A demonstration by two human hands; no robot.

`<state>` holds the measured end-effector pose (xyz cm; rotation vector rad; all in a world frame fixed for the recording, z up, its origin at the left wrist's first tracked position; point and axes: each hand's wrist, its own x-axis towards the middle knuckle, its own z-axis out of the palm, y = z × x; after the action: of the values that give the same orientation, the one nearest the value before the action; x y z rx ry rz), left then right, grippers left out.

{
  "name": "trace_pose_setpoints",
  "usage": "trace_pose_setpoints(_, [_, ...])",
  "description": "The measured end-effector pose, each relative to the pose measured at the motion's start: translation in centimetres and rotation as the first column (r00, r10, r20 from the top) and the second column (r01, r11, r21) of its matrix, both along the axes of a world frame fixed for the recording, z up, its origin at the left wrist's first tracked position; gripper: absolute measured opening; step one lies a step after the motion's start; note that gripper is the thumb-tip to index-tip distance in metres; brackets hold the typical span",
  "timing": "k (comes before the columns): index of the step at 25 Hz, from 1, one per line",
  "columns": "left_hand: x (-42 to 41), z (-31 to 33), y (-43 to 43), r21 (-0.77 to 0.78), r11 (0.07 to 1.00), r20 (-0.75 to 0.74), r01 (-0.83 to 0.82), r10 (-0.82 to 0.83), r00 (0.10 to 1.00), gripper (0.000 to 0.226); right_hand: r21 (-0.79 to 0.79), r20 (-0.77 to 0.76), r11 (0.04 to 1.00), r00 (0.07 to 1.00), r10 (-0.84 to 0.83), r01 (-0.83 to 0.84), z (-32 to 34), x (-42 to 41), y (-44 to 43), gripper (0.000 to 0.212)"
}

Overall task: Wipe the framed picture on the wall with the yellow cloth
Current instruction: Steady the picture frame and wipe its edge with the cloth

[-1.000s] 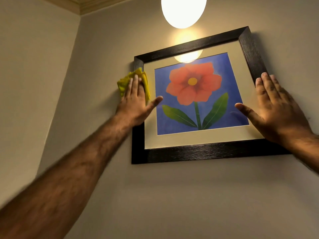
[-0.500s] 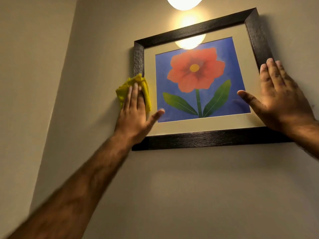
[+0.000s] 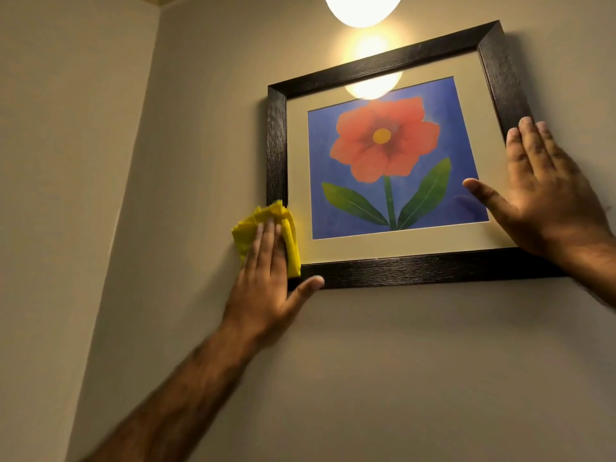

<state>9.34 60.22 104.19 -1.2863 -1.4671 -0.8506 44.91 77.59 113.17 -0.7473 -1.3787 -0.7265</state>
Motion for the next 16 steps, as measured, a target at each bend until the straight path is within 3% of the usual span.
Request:
trace_pose_setpoints(5, [1.0,13.8,0.1,0.012,1.000,0.063,0.017,-0.018,0.998,0.119,0.001,-0.003,1.000,1.000,-0.014,0.014,-0.2,0.0,-0.1,0.112])
trace_pose_setpoints(8, [0.9,16.9,0.3,0.002,1.000,0.058,-0.020,0.020,0.998,0.114,0.000,0.001,1.000,1.000,-0.016,0.016,-0.1,-0.1,-0.2,0.111])
trace_pose_setpoints(12, [0.7,14.0,0.9,0.037,0.999,0.043,-0.030,0.029,0.999,0.110,-0.002,-0.005,1.000,1.000,-0.015,0.015,-0.1,-0.1,-0.3,0.110])
trace_pose_setpoints(16, [0.7,5.5,0.4,0.062,0.998,0.001,0.024,-0.024,1.000,0.108,-0.007,-0.004,1.000,1.000,-0.018,0.018,-0.2,-0.1,-0.3,0.108])
